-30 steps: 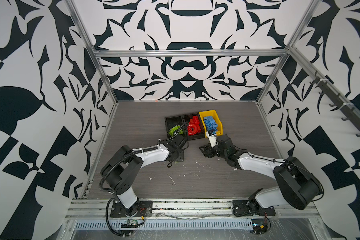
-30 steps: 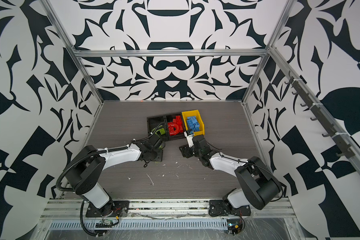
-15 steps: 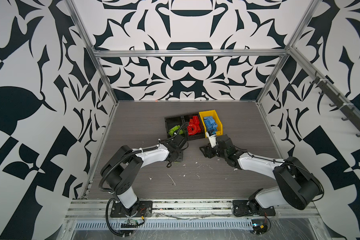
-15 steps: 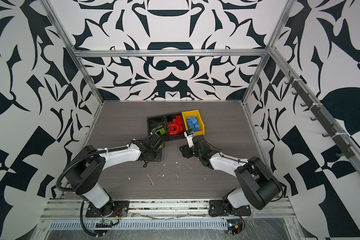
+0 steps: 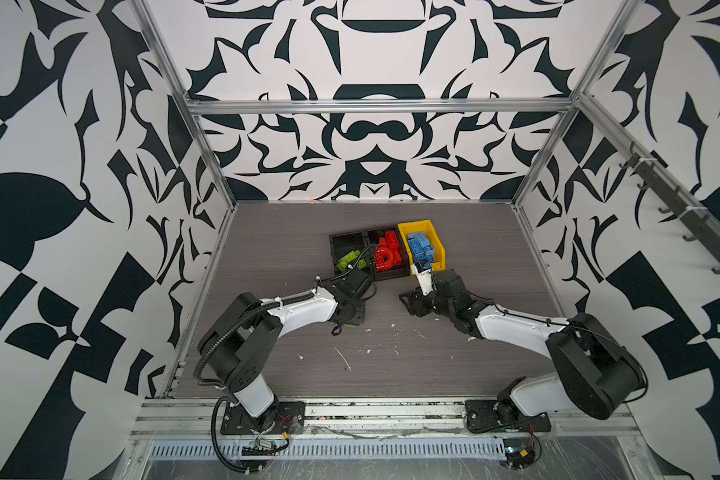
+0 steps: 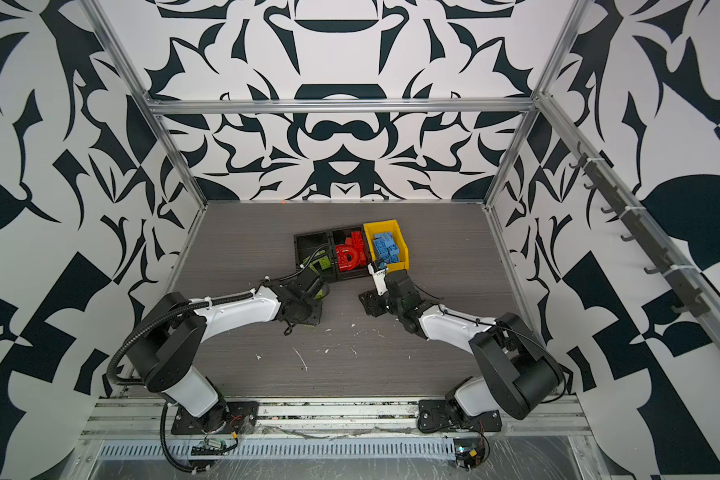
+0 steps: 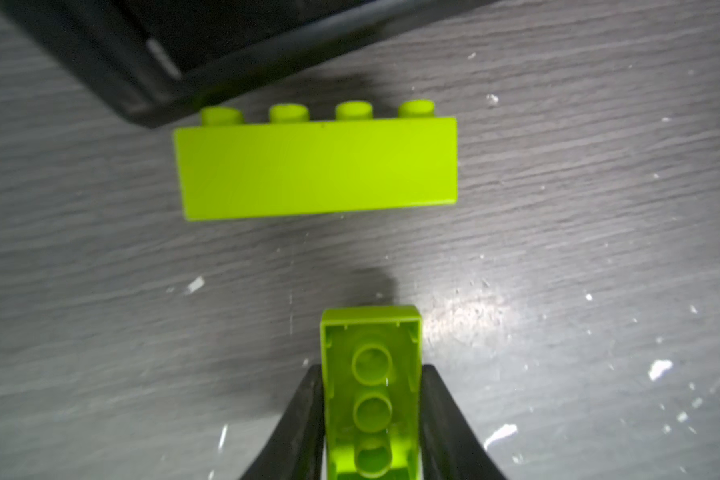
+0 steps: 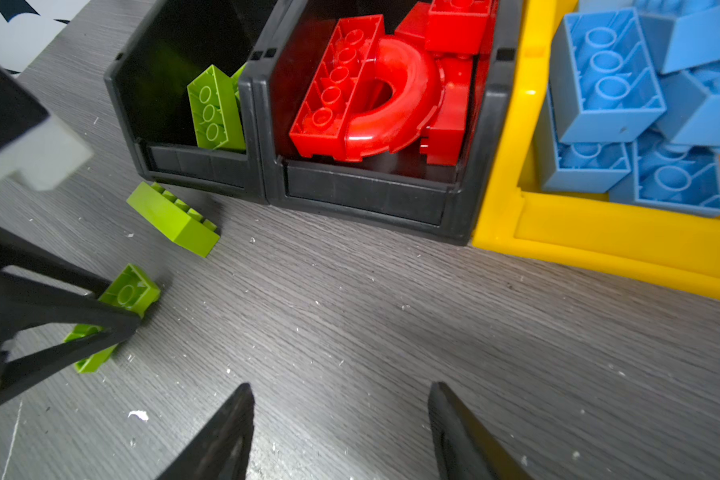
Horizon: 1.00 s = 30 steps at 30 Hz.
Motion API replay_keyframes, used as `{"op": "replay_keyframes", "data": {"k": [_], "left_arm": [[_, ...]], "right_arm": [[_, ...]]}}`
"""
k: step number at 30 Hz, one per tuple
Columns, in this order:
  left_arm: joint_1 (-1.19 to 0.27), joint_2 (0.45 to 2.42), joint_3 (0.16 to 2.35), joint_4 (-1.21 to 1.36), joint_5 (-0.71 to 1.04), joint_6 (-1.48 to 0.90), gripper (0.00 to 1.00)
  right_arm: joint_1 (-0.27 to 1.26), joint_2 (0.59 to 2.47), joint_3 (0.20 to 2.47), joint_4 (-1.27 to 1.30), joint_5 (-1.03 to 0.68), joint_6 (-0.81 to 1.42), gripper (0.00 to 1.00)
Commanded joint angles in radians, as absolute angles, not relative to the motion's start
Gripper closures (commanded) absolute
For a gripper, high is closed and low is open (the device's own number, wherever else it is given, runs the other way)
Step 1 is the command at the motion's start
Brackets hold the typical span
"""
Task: Sort the legos into containers by color
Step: 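Carry the lime-green brick into the black compartment and open the left gripper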
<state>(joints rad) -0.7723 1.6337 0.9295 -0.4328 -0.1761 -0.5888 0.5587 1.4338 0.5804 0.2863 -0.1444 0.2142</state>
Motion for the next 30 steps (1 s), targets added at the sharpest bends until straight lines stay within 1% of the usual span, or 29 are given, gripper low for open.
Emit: {"op": "replay_keyframes", "data": {"k": [1, 3, 7, 11, 17, 22, 27, 30], "left_arm": [[-0.773, 1.551, 0.946, -0.502, -0.172, -0.583, 0.66], [-0.773, 1.521, 0.969, -0.531, -0.171, -0.561, 0.66], [-0.772, 1.502, 1.085, -0.621, -0.185, -0.486, 0.65], [-0.741, 1.537, 1.229, -0.643, -0.207, -0.354, 0.65], [-0.592, 1.692, 1.445, -0.630, -0.086, -0.240, 0.65], [-0.545, 1.862, 1.622, -0.653, -0.080, -0.168, 0.66], [-0.500, 1.983, 1.710, -0.644, -0.058, -0.151, 0.65], [-0.483, 2.020, 1.728, -0.639, -0.021, -0.157, 0.65]], "right_arm": [[0.564, 1.425, 0.610, 0.283, -0.142, 0.206, 0.31], [0.564, 1.427, 0.612, 0.283, -0.146, 0.207, 0.31], [0.564, 1.437, 0.617, 0.282, -0.156, 0.206, 0.31], [0.564, 1.441, 0.622, 0.277, -0.158, 0.204, 0.31], [0.563, 1.432, 0.619, 0.270, -0.156, 0.199, 0.31], [0.564, 1.434, 0.622, 0.268, -0.159, 0.197, 0.31], [0.564, 1.435, 0.623, 0.268, -0.163, 0.198, 0.31], [0.564, 1.434, 0.623, 0.267, -0.161, 0.197, 0.31]]}}
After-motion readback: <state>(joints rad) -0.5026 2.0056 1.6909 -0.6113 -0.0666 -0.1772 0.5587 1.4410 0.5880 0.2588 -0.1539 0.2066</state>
